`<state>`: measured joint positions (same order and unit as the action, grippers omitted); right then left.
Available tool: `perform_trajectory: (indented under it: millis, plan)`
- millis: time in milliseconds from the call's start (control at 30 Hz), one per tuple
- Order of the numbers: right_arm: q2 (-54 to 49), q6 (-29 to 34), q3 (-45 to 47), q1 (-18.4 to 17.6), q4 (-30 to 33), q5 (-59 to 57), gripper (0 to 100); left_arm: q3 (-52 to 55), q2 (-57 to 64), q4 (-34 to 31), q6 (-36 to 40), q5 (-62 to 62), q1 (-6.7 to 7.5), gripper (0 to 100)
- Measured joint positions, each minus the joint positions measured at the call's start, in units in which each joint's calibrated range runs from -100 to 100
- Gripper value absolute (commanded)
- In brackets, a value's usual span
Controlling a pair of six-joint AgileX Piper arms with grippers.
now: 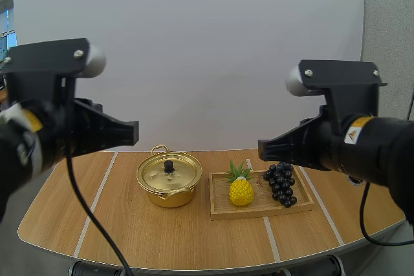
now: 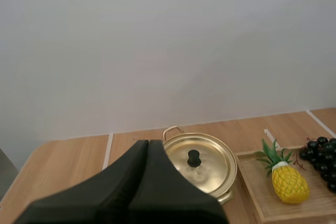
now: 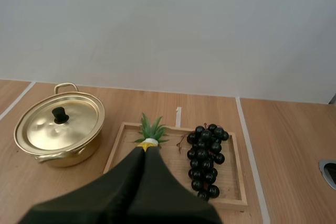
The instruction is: Open the pot, put the grape inside, and close it
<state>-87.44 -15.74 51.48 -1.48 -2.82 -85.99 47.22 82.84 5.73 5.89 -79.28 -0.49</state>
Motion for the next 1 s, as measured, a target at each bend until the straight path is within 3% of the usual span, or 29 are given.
perform_trajectory:
  millis: [167, 233, 333, 433, 533, 833, 1000]
  plan:
    - [4.3, 0.0, 0.0, 0.0, 0.0, 0.0, 2, 0.0, -6.1, 0.0, 0.0, 0.5, 0.00, 0]
    - [6.6, 0.0, 0.0, 0.0, 0.0, -0.2, 26, 0.0, -9.5, 0.0, 0.0, 0.6, 0.00, 4]
    - [10.2, 0.0, 0.0, 0.0, 0.0, -0.1, 67, 0.0, -12.5, 0.0, 0.0, 0.6, 0.00, 19]
    - [10.2, 0.0, 0.0, 0.0, 0.0, -0.3, 100, 0.0, -15.1, 0.0, 0.0, 0.5, 0.00, 52]
    - [10.2, 0.0, 0.0, 0.0, 0.0, -0.3, 100, 0.0, -16.3, -0.2, 0.0, 0.5, 0.00, 98]
    - [10.2, 0.0, 0.0, 0.0, 0.0, -0.3, 100, 0.0, -16.7, -1.4, -2.8, 0.1, 0.00, 100]
    - [10.2, 0.0, 0.0, 0.0, 0.0, -0.3, 100, 0.0, -17.0, -1.5, -9.9, -0.9, 0.00, 100]
